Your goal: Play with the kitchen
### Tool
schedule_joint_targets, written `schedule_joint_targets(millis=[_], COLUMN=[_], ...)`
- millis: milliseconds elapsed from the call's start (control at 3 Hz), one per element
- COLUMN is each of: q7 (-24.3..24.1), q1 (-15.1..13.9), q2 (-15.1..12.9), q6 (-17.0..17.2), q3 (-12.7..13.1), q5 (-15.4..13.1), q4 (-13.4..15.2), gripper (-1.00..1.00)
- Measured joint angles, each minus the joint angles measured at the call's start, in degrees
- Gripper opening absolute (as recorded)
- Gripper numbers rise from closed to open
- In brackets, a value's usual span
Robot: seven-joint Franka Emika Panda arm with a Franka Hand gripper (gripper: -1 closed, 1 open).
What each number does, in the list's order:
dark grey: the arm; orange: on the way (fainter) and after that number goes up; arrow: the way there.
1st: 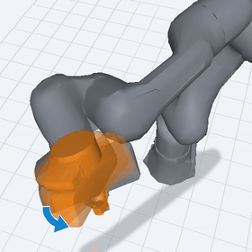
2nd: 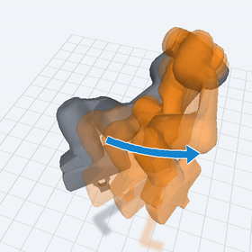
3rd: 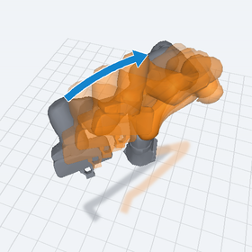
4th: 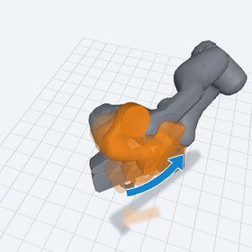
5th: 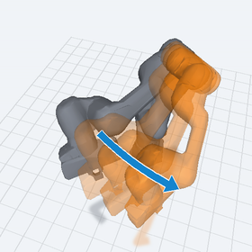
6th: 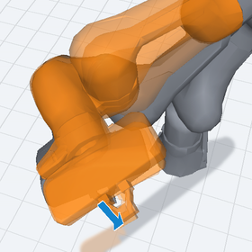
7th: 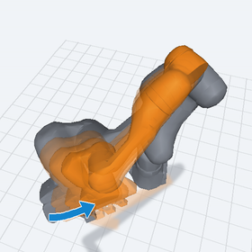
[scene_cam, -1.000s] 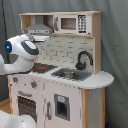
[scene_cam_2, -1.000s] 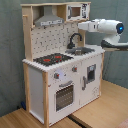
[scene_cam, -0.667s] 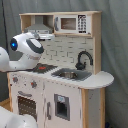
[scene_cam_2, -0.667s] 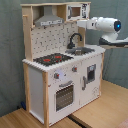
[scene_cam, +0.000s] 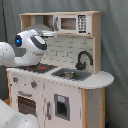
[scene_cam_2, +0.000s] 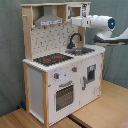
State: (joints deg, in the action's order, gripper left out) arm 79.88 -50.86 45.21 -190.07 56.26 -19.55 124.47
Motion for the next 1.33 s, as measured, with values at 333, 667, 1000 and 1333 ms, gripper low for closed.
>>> schedule_joint_targets(millis=[333, 667, 1000, 1333], q7=[-0.06, -0.1, -4.07, -5.63], q1=[-3.75, -8.53, -12.52, -16.89], q2=[-0.58, -0.66, -0.69, -0.7], q6=[0.01, 0.01, -0.06, -0.06], q3=[3.27, 5.8, 6.72, 9.02], q5=[0.04, 0.04, 0.14, 0.13], q4=[-2.84, -6.25, -7.89, -10.35], gripper=[1.0, 1.0, 1.0, 1.0])
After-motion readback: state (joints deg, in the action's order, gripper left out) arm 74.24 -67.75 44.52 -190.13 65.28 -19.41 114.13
